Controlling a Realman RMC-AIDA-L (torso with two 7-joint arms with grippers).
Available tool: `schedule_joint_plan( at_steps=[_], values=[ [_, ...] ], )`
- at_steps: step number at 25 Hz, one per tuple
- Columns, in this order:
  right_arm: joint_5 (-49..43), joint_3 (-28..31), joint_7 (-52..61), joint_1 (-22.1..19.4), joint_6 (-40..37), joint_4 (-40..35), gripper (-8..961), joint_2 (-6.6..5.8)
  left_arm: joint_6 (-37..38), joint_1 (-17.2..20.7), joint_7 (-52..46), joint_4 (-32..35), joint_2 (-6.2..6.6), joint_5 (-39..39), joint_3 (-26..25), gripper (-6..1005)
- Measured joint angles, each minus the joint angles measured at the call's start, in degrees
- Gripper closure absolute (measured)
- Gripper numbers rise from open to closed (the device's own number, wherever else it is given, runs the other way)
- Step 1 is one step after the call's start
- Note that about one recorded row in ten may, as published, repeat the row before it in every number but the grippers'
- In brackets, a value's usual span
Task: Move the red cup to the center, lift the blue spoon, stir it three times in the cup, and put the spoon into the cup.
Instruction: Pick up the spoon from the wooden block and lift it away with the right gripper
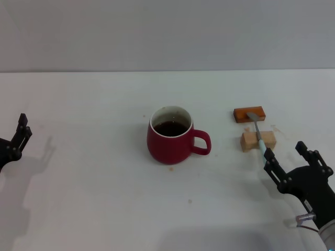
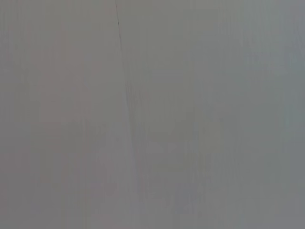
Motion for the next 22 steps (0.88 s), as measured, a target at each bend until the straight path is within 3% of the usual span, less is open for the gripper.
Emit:
schedule_joint_plan(
  at_steps=[22],
  values=[
    [0.1,0.1,2.8,4.0,7.1,-0.5,279,0.0,0.1,0.0,0.0,0.0,-0.01,0.0,0.2,142]
  ],
)
